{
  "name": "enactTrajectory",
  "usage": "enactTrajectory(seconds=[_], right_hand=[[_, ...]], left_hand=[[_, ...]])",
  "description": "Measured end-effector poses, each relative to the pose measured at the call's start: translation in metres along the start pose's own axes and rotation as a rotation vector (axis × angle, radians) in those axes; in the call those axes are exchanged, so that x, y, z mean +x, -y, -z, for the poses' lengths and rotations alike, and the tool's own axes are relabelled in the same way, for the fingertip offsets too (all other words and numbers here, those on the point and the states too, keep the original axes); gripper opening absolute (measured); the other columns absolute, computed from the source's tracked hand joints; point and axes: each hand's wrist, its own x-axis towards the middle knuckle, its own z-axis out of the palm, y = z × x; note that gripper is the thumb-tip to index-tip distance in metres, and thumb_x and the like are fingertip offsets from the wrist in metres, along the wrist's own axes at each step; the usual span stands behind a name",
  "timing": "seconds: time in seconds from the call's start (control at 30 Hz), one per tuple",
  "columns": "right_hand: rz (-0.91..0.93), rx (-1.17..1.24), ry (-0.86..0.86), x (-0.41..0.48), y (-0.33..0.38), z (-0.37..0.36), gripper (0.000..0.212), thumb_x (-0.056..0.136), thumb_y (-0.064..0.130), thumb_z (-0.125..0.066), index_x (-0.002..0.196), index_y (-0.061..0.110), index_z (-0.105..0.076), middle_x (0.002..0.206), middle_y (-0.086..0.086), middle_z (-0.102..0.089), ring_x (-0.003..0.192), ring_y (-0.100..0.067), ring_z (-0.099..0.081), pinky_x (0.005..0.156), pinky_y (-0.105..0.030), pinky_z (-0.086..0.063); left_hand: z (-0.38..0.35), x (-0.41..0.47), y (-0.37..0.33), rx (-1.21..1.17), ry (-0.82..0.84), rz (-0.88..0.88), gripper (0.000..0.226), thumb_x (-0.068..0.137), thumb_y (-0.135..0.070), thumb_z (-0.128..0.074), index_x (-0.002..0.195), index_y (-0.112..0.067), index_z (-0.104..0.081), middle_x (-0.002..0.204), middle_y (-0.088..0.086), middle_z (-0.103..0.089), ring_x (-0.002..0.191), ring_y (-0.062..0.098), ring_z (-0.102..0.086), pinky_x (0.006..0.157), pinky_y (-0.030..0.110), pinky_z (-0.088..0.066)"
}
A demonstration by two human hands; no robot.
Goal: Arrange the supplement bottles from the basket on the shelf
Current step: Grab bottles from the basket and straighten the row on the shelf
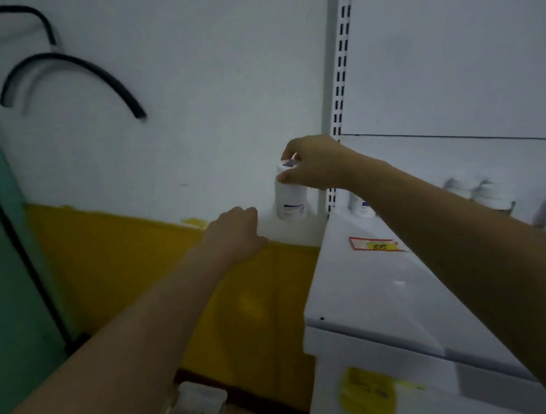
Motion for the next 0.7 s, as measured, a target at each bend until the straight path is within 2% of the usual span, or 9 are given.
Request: enactTrajectory(seconds=[0.1,0.2,0.33,0.5,0.6,0.7], right_hand=[[0.066,-0.010,0.028,0.012,0.025,-0.015,0.045,0.092,0.032,-0.057,0.126,0.003,-0.054,0.127,-0.012,-0.057,0.115,-0.025,-0.051,0.083,-0.025,-0.038],[0.109,0.011,0.063,0.025,0.050,-0.031,0.043,0.091,0.029,-0.058,0.121,-0.001,-0.058,0.124,-0.015,-0.059,0.115,-0.027,-0.052,0.088,-0.031,-0.043],[0.173,0.060,0.112,0.040,0.088,-0.051,0.042,0.090,0.028,-0.059,0.125,0.005,-0.055,0.127,-0.009,-0.055,0.118,-0.024,-0.050,0.082,-0.024,-0.038],[0.199,0.062,0.173,0.064,0.138,-0.084,0.037,0.088,0.022,-0.061,0.118,0.000,-0.059,0.119,-0.014,-0.063,0.111,-0.027,-0.058,0.086,-0.032,-0.048],[0.205,0.075,0.196,0.077,0.164,-0.115,0.036,0.086,0.021,-0.063,0.116,0.002,-0.058,0.118,-0.012,-0.061,0.108,-0.025,-0.058,0.077,-0.031,-0.046],[0.198,0.103,0.239,0.086,0.184,-0.155,0.036,0.087,0.021,-0.062,0.117,0.002,-0.058,0.120,-0.013,-0.060,0.111,-0.025,-0.057,0.076,-0.031,-0.048]], left_hand=[[0.006,-0.015,0.029,0.087,0.009,0.076,0.046,0.091,-0.035,-0.056,0.127,-0.008,-0.047,0.122,0.013,-0.051,0.106,0.028,-0.053,0.085,0.039,-0.049],[0.006,-0.030,0.056,0.148,0.029,0.134,0.044,0.092,-0.035,-0.054,0.126,-0.008,-0.047,0.124,0.011,-0.052,0.106,0.028,-0.054,0.086,0.040,-0.050],[0.003,-0.047,0.093,0.172,0.065,0.217,0.044,0.093,-0.036,-0.054,0.127,-0.009,-0.047,0.123,0.011,-0.053,0.107,0.027,-0.053,0.086,0.038,-0.049],[-0.001,-0.066,0.144,0.185,0.075,0.298,0.041,0.094,-0.035,-0.052,0.124,-0.008,-0.047,0.117,0.011,-0.055,0.101,0.028,-0.055,0.083,0.040,-0.050],[-0.009,-0.076,0.179,0.168,0.080,0.352,0.039,0.093,-0.034,-0.053,0.122,-0.008,-0.048,0.113,0.011,-0.054,0.098,0.028,-0.054,0.078,0.039,-0.050],[-0.029,-0.083,0.216,0.148,0.114,0.402,0.037,0.092,-0.033,-0.053,0.119,-0.008,-0.049,0.111,0.011,-0.054,0.098,0.027,-0.053,0.075,0.036,-0.048]])
